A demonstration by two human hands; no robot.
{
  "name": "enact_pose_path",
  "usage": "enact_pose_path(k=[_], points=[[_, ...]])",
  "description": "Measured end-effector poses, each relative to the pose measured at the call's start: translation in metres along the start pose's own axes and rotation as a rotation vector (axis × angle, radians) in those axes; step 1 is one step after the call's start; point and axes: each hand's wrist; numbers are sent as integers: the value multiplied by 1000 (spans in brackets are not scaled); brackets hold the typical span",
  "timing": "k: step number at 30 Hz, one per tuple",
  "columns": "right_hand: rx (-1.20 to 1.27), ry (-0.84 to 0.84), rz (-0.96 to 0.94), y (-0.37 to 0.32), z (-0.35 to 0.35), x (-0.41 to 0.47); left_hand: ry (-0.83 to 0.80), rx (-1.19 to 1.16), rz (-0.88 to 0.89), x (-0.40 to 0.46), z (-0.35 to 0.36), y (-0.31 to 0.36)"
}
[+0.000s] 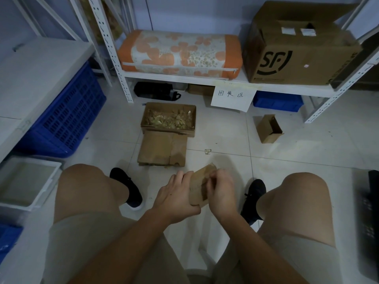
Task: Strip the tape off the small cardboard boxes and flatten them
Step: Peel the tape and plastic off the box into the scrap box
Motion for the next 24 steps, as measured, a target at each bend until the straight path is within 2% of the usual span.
enact_pose_path(k=[2,4,6,9,11,14,17,21,24], points=[[117,92,105,2,-12,7,-8,16,18,0,-1,-4],[108,140,96,6,-23,14,-21,5,12,-1,-2,-8],[68,106,-13,8,-26,16,-29,-10,8,0,-2,-11],[30,-31,-209,12,-14,9,-16,-29,-2,2,-3,-11],[22,-103,-275,16,-2,3,-5,-31,-6,2,-4,-12],[43,-48,-161,11,1,3,-7,-32,-4,1,-3,-13],[-106,32,-78,10,-4,6,6,-37,-10,3,-4,-13],[-61,-71,-30,9,-6,5,2,-16,17,3,-4,-11],[-5,-17,63,8,-8,7,-4,-1,27,2,-2,-11]])
Point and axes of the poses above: each hand's wrist, its own x-axis towards the middle knuckle, its own z-axis out of the palm, y = z × x, and after that the axes turned 6 degrees about -z, right-handed
